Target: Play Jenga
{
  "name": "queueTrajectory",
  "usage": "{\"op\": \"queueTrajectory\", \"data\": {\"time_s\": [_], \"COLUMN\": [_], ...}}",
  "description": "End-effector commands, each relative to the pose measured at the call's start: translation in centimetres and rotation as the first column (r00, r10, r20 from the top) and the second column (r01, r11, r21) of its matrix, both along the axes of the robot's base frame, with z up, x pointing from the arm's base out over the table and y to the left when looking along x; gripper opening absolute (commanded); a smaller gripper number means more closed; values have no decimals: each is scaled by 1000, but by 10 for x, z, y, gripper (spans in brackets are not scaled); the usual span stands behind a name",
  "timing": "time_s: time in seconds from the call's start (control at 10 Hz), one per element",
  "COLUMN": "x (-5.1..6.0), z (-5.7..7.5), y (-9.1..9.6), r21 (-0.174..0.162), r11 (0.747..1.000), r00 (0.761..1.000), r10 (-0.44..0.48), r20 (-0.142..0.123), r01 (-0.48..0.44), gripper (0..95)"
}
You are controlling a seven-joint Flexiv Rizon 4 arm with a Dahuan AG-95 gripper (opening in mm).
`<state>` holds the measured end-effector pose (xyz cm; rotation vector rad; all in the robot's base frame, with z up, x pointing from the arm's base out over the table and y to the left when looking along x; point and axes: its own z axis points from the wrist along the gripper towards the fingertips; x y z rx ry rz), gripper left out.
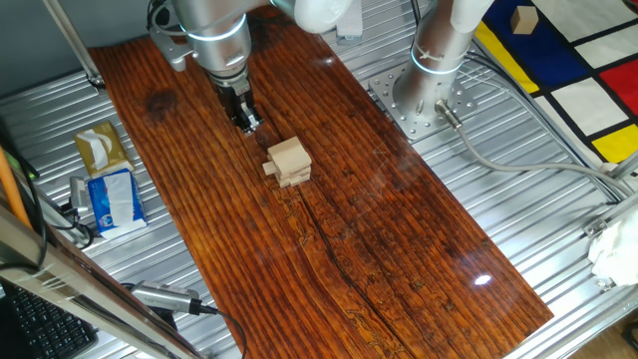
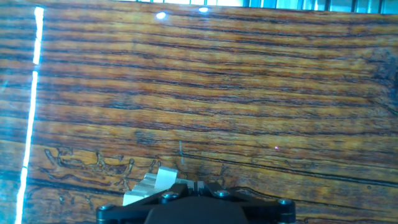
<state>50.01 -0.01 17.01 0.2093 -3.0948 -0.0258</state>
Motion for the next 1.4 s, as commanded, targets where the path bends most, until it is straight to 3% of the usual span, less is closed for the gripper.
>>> {"op": "queueTrajectory", "data": {"time_s": [0.1, 0.8, 1.1, 1.4], "x": [0, 2, 20, 29], "z": [0, 1, 4, -6], "y": [0, 0, 4, 26], "r21": [1, 0, 5, 12], "r11": [1000, 1000, 999, 996], "r00": [1000, 1000, 998, 996], "r10": [-1, -22, -53, -92], "r20": [-2, -5, -17, -11], "r01": [1, 22, 53, 92], "gripper": [0, 0, 0, 0]}}
